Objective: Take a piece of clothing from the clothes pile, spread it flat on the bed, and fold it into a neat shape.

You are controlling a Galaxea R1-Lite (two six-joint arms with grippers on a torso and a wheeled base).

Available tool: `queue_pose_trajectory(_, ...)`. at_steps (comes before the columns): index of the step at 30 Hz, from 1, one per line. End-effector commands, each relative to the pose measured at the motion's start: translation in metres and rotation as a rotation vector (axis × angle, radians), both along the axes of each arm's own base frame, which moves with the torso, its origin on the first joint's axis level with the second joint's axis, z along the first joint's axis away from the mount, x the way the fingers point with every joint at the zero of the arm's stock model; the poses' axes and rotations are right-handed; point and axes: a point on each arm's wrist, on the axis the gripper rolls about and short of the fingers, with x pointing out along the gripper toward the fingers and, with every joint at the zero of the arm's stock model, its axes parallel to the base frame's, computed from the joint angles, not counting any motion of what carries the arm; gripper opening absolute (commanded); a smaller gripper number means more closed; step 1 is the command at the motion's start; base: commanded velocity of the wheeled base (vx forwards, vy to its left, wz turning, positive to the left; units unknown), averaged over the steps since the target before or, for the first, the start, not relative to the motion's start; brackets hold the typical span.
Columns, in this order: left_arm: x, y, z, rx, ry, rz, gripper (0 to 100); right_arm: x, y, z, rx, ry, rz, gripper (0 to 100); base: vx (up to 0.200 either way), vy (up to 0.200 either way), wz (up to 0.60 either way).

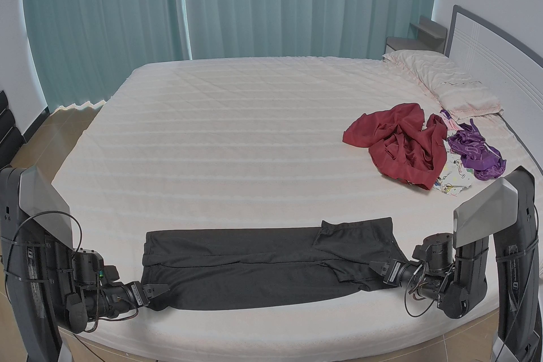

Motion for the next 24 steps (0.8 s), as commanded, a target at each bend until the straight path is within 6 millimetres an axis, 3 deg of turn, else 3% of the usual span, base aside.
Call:
queue_pose_trajectory(1,0.0,0.0,0.001,0.0,-0.009,0.0,100,0.0,-0.001,0.0,-0.008,-0.008,0.009,0,0.0,0.0,0.0)
queue_pose_trajectory(24,0.001,0.0,0.0,0.004,-0.01,-0.001,100,-0.018,-0.016,0.017,-0.036,0.011,-0.009,0,0.0,0.0,0.0)
